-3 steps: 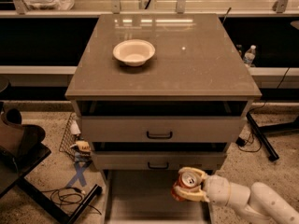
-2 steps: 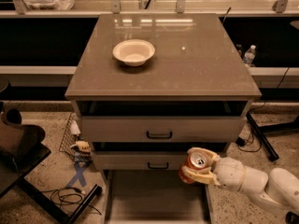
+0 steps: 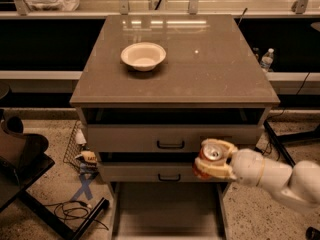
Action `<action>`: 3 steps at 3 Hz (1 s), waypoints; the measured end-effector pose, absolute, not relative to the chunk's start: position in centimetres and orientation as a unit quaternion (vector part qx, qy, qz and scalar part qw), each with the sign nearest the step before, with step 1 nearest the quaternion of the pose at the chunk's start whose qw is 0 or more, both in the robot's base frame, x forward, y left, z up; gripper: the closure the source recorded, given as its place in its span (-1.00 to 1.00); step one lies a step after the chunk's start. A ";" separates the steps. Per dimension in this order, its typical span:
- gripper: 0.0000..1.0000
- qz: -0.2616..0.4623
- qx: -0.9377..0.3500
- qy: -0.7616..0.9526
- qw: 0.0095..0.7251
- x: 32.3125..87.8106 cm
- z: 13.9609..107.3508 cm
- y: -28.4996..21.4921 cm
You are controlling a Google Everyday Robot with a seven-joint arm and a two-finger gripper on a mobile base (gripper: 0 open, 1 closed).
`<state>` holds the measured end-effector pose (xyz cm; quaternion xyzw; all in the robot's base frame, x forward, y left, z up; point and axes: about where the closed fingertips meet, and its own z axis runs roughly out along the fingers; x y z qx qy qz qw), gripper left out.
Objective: Pick coke can from bottom drawer and place on counter
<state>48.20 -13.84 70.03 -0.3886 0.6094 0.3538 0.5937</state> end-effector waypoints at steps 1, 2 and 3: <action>1.00 0.325 -0.380 0.637 0.587 49.6 75.5 -15.3; 1.00 0.289 -0.364 0.665 0.585 51.3 81.7 -17.9; 1.00 0.263 -0.352 0.672 0.596 53.3 87.4 -20.1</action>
Offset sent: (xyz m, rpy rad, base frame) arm 0.0509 -0.0812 0.1965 -0.1569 0.0683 -0.2574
